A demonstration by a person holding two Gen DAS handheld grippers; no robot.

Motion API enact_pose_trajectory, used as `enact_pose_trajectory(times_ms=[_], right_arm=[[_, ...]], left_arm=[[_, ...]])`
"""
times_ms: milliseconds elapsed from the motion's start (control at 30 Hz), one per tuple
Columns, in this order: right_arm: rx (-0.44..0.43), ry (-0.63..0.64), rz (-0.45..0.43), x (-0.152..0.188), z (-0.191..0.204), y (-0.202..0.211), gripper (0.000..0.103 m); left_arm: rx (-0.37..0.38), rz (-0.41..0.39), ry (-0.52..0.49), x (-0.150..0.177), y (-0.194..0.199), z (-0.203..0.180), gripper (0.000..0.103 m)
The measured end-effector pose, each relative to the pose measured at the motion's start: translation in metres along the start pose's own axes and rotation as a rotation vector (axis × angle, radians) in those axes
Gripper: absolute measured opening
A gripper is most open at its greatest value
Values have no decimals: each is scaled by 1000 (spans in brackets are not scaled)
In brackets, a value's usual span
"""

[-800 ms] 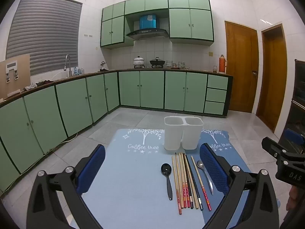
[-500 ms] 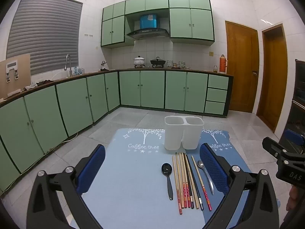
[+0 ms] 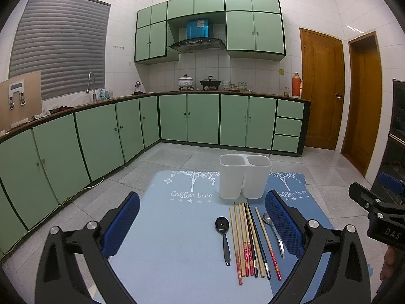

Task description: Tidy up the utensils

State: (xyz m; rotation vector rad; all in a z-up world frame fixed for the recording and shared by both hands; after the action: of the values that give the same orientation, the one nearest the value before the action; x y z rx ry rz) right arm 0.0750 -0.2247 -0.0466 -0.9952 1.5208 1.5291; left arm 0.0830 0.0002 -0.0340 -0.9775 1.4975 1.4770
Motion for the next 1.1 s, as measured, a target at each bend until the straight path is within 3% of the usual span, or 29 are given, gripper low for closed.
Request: enact_pose_trajectory(times_ms=[1100], right_arm=[[-1,-4,4,1,-1,-2,98]], left_arm=[[-2,-2,-2,1,1,4,97]])
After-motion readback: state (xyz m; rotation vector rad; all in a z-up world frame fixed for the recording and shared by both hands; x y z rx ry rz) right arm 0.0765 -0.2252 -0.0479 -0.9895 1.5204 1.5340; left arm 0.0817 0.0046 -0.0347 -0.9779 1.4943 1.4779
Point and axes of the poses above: each gripper's, at about its wrist camera, not at the fingertips, and y roughly against the way its jaws point, z to its left, x to its underside, the point moved 9 cm from there along -y, roughly the way its jaws point, and after that the axes turned 1 degree about x, right-handed, at the moved point
